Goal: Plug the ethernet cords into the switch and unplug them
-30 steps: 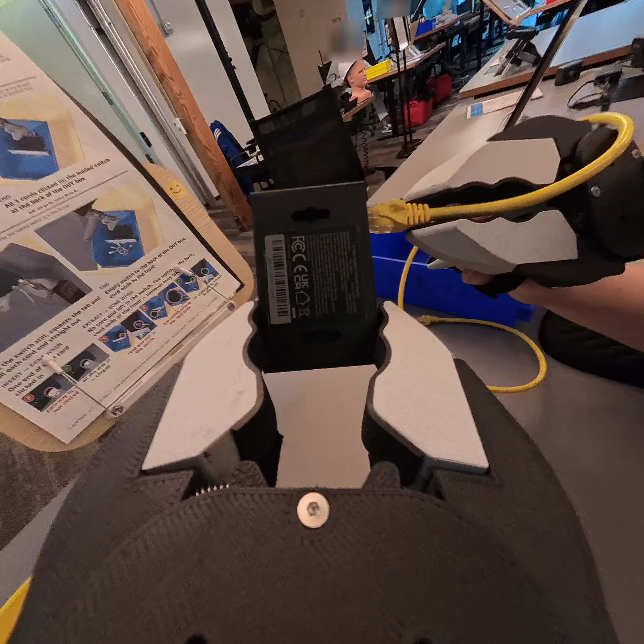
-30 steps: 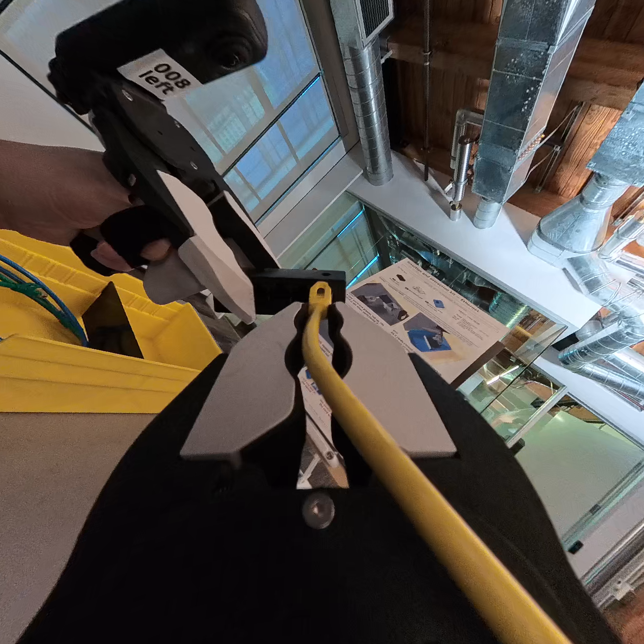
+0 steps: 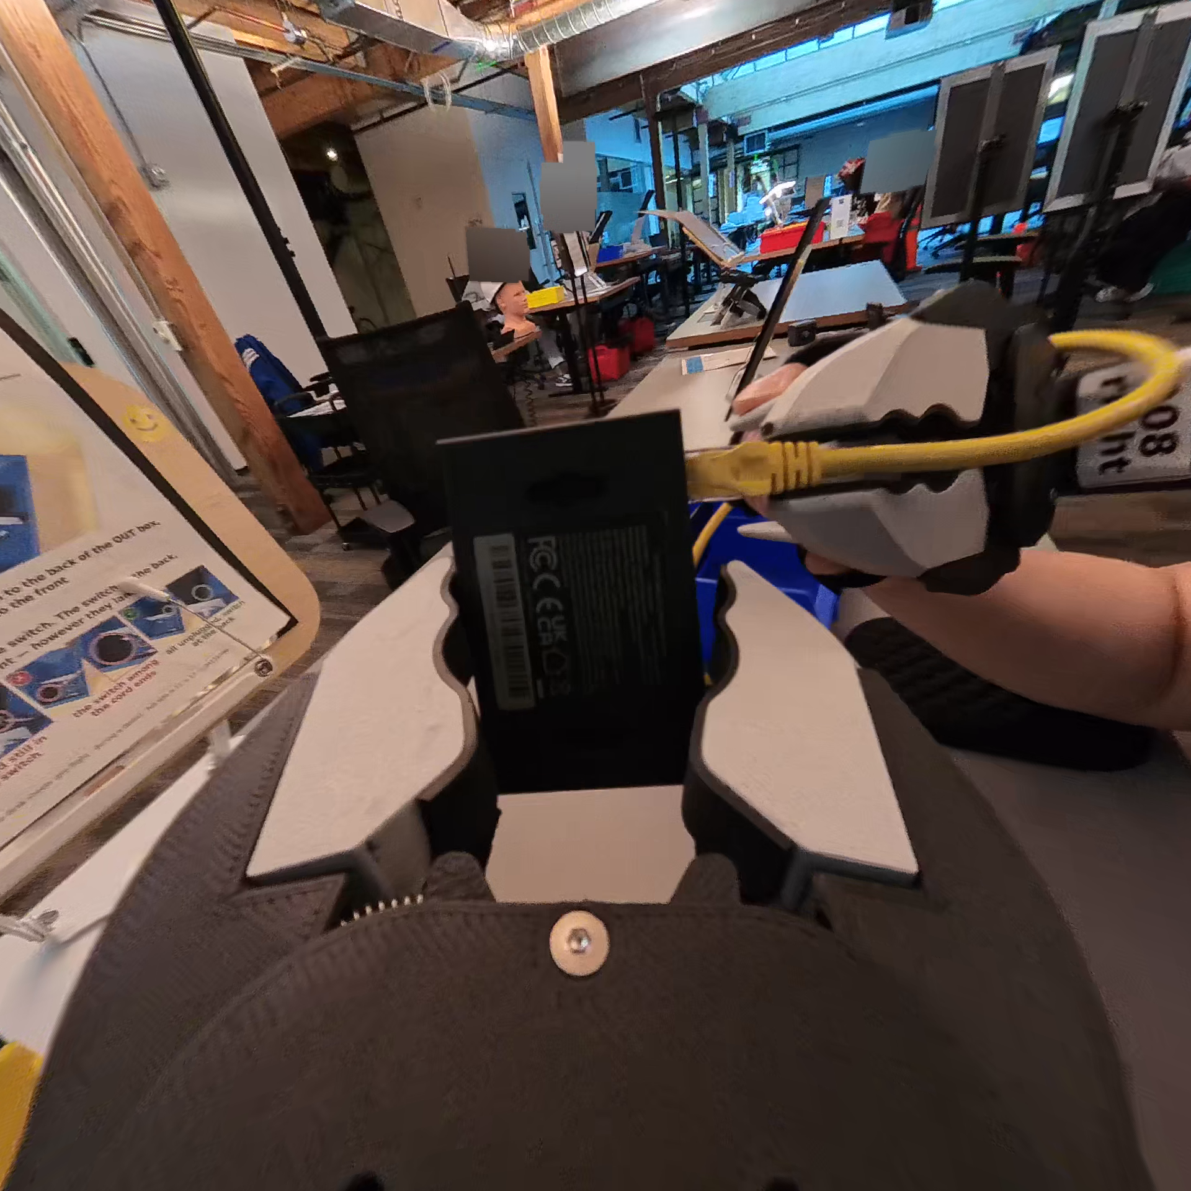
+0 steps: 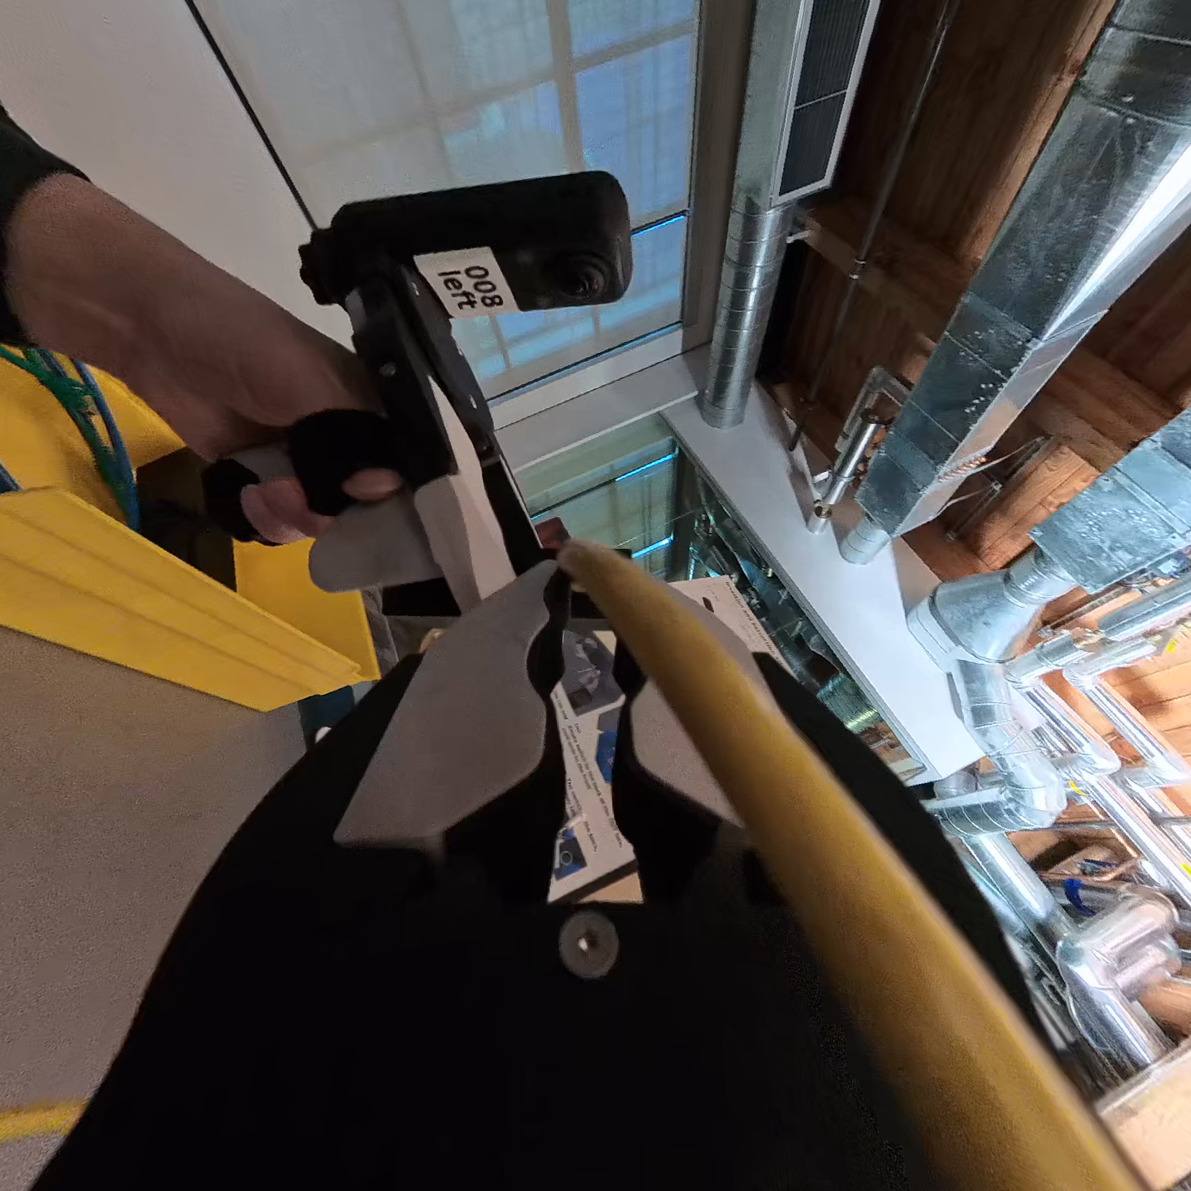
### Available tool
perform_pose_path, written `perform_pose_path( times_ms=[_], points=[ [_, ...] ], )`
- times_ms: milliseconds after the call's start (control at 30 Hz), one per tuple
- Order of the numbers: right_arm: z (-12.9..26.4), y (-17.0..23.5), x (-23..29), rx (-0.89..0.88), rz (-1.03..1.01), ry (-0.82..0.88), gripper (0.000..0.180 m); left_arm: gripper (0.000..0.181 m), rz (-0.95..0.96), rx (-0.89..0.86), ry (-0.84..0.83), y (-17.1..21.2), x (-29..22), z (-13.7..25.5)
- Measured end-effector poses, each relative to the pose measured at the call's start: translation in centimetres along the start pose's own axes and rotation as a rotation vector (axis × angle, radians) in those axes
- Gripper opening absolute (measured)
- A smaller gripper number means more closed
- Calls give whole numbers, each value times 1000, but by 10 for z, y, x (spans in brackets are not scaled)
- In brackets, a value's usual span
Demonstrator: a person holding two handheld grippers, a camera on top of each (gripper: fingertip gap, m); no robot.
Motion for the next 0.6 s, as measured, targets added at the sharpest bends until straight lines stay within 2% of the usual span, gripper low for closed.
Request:
perform_pose_path(
  times_ms=[300,600],
  points=[
    [0,12,-5,-15,-147,16,12,67,-85,-16,-175,-10,-7,5],
    [1,14,-6,-50,-198,-25,14,67,-135,-1,-184,-13,-10,8]
  ],
)
Point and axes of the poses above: each gripper's, where its closed fingertips meet, z back along the fingers, y out of its underside, x = y × z across the jaws, the point moved 10 cm from there along z, back along the fingers, and after that the axes turned 10 degrees about -y, right-handed, at the moved point
